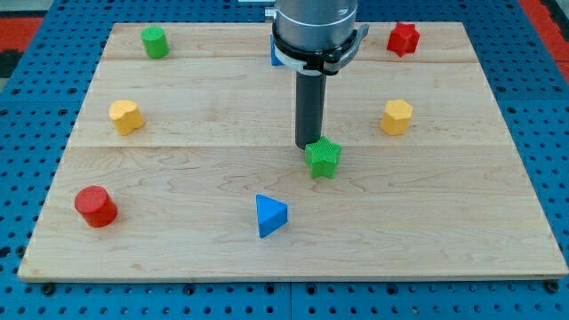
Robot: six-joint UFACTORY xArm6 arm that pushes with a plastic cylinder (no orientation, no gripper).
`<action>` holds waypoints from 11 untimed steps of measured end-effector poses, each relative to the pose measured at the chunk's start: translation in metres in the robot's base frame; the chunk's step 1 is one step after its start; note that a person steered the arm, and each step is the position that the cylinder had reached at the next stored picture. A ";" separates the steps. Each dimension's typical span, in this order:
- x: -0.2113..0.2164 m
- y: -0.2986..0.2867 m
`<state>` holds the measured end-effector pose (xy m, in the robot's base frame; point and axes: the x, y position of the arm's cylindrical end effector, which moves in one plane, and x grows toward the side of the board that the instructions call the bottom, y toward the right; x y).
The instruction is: Push the green star towards the bottom right side of the board
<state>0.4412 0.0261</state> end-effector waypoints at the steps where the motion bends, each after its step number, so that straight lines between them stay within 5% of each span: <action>1: 0.000 0.000; 4: -0.003 -0.020; 11: 0.058 0.062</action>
